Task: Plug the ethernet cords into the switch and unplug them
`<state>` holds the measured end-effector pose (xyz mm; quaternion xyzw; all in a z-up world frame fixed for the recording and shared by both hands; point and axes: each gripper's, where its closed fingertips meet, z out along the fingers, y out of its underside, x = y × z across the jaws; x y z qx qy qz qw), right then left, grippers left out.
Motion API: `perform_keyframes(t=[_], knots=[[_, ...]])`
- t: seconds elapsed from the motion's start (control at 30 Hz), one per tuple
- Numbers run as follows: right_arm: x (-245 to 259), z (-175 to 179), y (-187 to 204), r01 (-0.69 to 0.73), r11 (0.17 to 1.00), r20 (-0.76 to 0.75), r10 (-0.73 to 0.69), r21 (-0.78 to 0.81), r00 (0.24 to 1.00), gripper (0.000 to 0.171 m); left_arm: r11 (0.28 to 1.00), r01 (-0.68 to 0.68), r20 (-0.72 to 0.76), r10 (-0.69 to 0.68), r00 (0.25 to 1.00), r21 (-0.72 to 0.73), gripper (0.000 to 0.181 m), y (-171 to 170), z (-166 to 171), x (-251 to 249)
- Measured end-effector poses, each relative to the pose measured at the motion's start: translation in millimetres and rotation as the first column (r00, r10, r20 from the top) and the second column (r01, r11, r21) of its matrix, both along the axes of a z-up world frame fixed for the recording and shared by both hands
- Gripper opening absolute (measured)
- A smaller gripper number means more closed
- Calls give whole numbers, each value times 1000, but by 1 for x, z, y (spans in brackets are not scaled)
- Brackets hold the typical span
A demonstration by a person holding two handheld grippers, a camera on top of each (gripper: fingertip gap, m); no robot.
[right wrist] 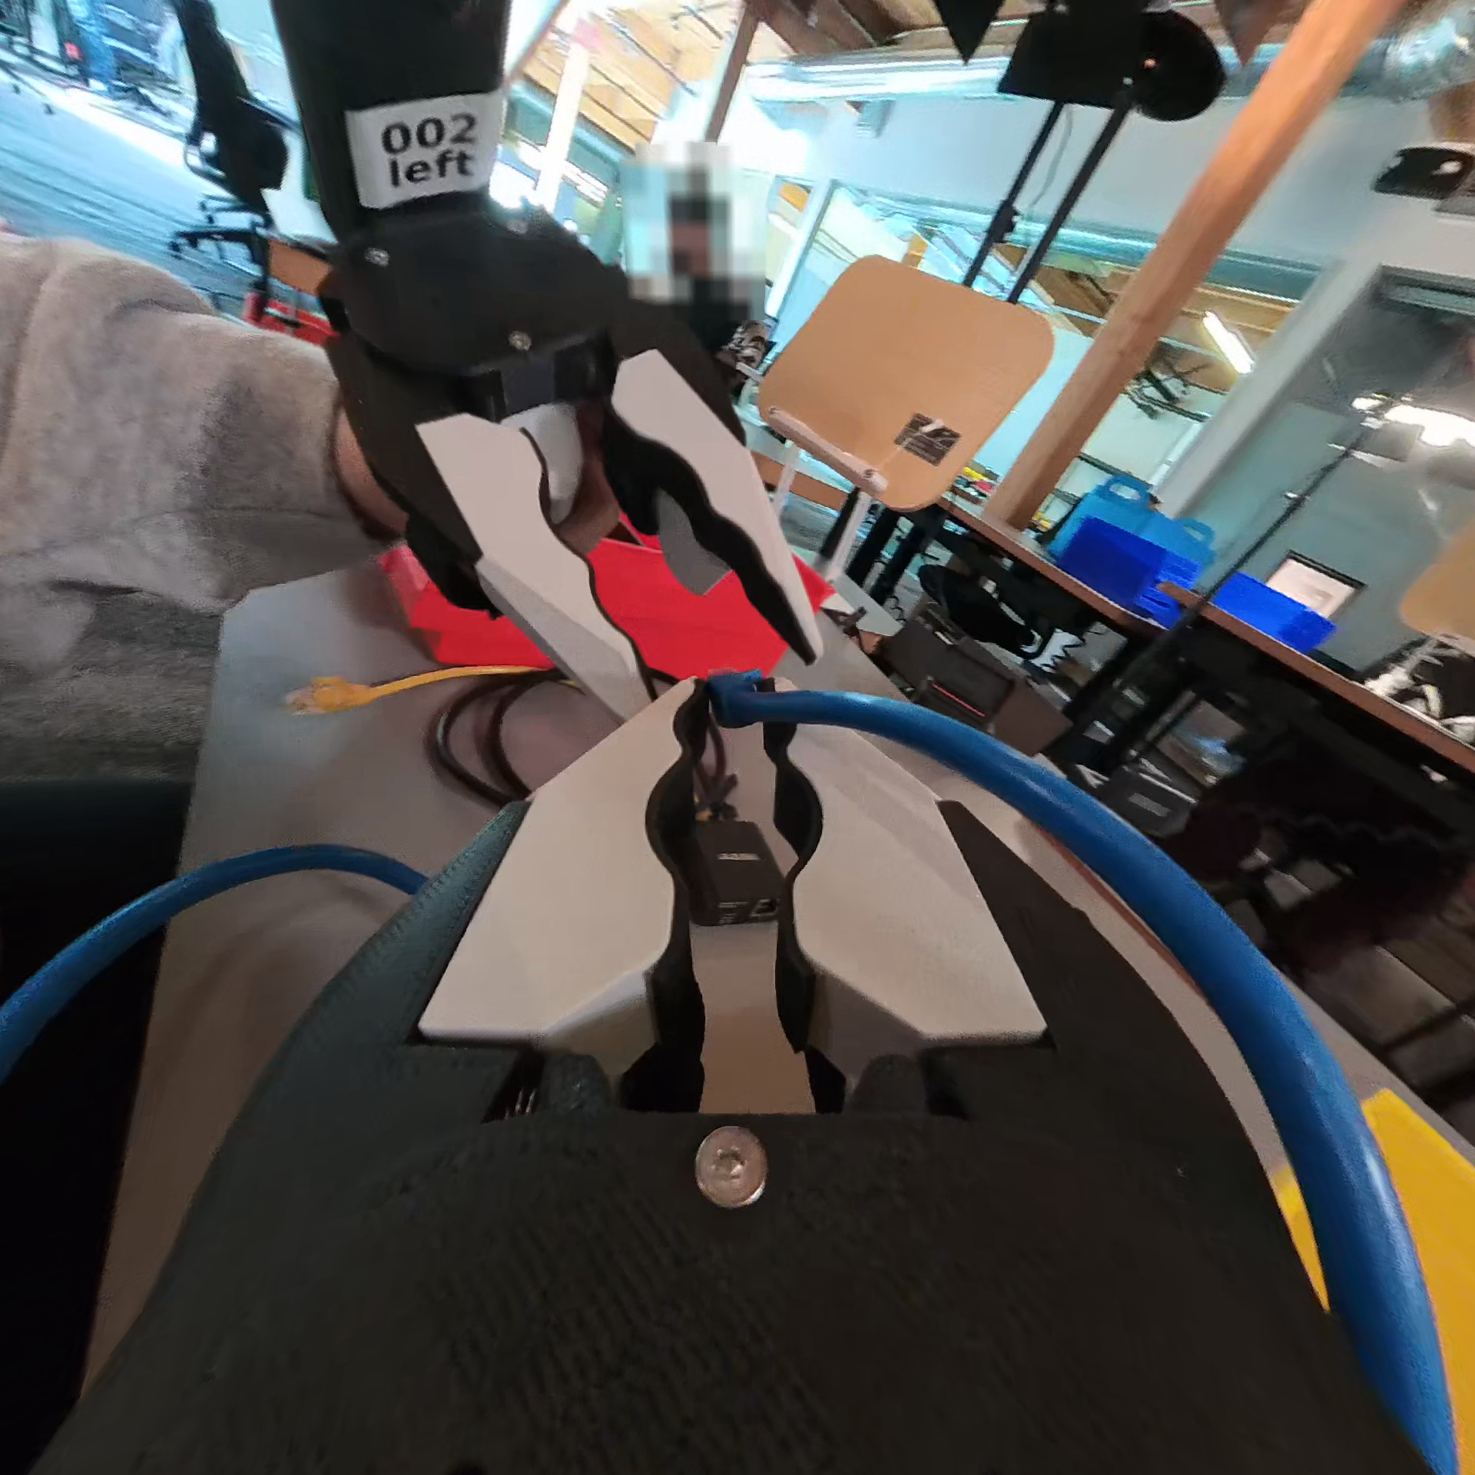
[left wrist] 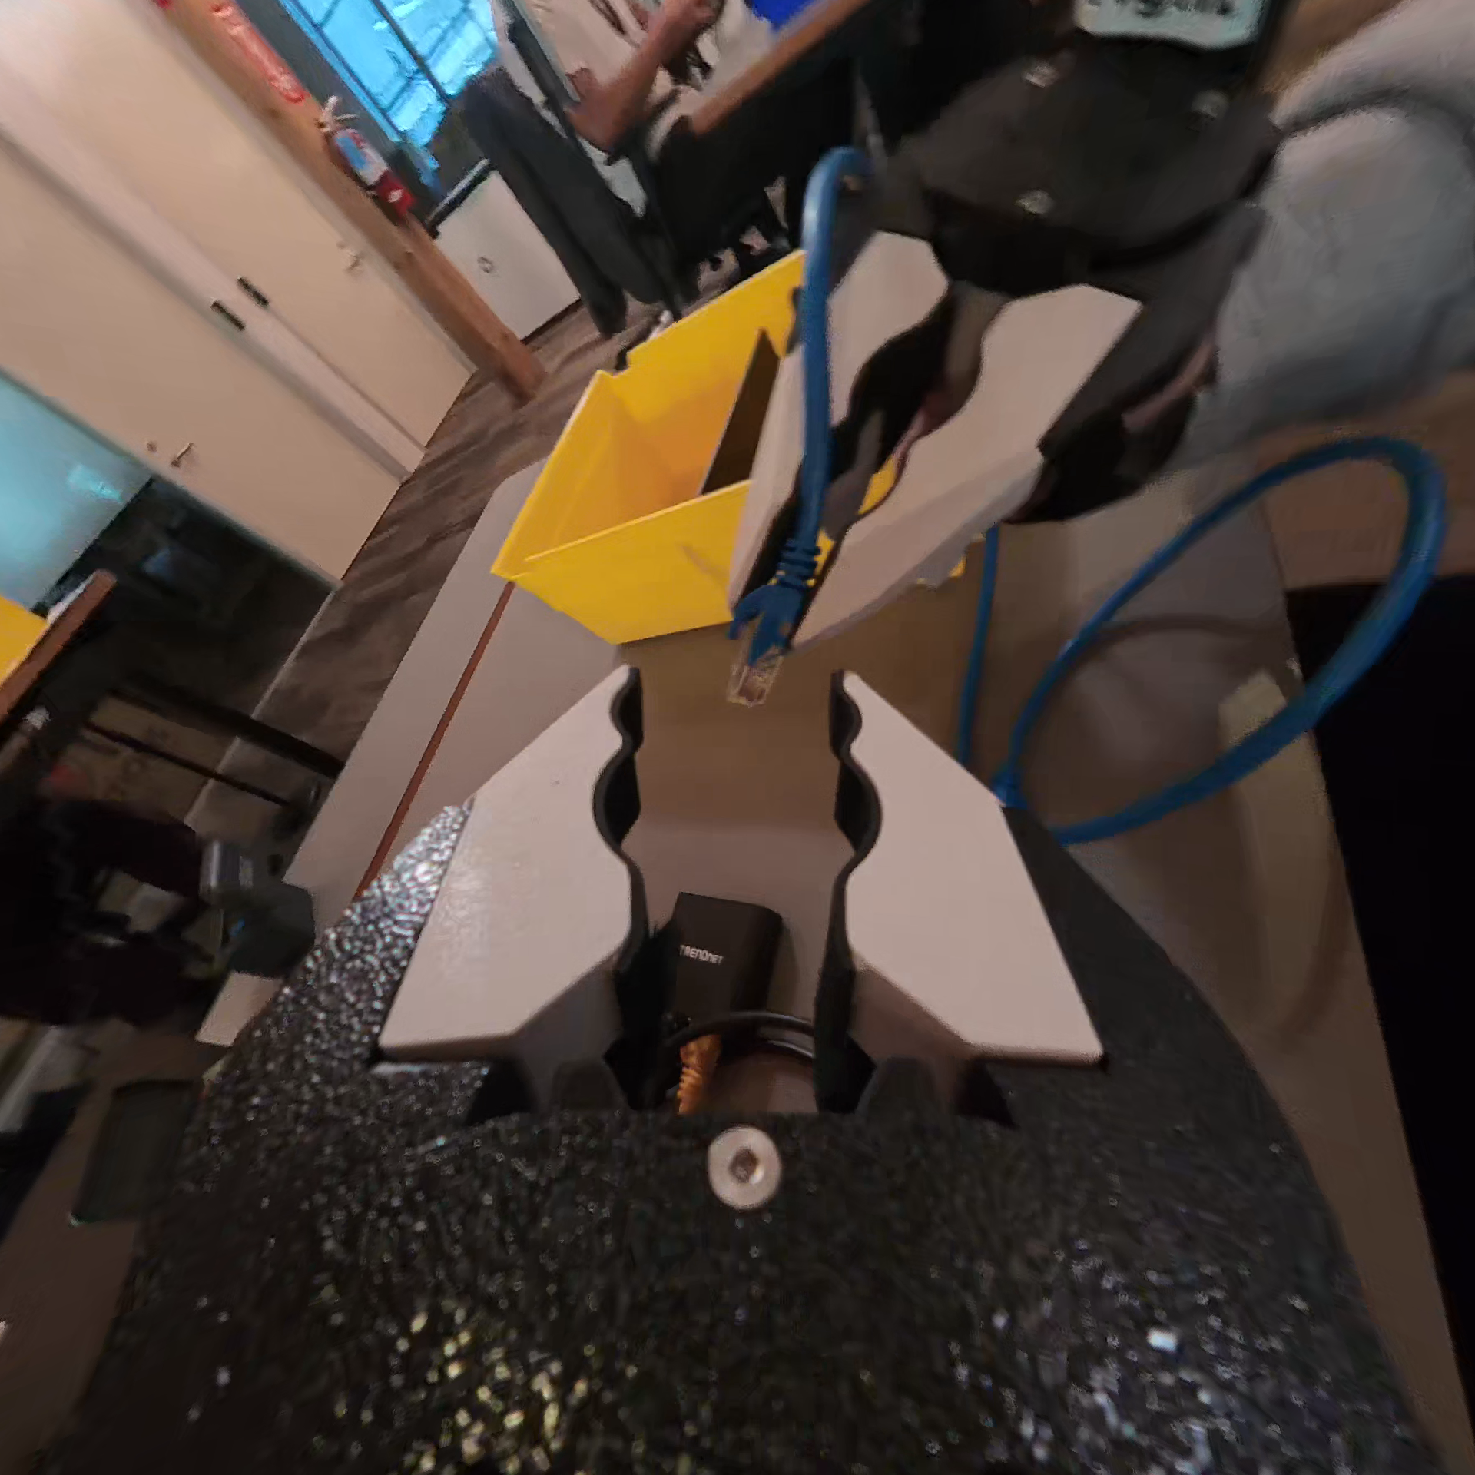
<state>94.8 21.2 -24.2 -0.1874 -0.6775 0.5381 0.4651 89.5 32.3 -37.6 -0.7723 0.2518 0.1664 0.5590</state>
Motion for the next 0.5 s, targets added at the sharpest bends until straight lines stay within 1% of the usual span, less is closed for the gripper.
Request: perform_keyframes(t=[0.07,0.13,0.17,0.27,0.33,0.4,0.5], knots=[[6,-2,-6,-52,999,9,52,-2,999,11,999,42,-43,-42,998,-16,35,-2,-5,10],[10,-3,-10,-81,997,16,82,-4,997,11,998,63,-60,-65,996,-29,14,-5,-9,14],[12,-5,-11,-96,995,24,96,0,995,12,997,73,-66,-75,995,-33,9,-6,-10,16],[15,-10,-14,-129,992,54,128,11,990,13,991,109,-25,-111,993,-75,8,-10,-16,20],[15,-14,-14,-132,991,96,132,-9,987,16,990,102,-4,-103,995,-92,7,-13,-18,16],[14,-19,-12,-134,989,190,143,-63,971,33,995,28,-11,-29,1000,-91,7,-13,-18,2],[19,-20,-9,-154,974,324,201,-166,924,38,986,-145,-30,144,989,-79,6,-16,-19,-32]])
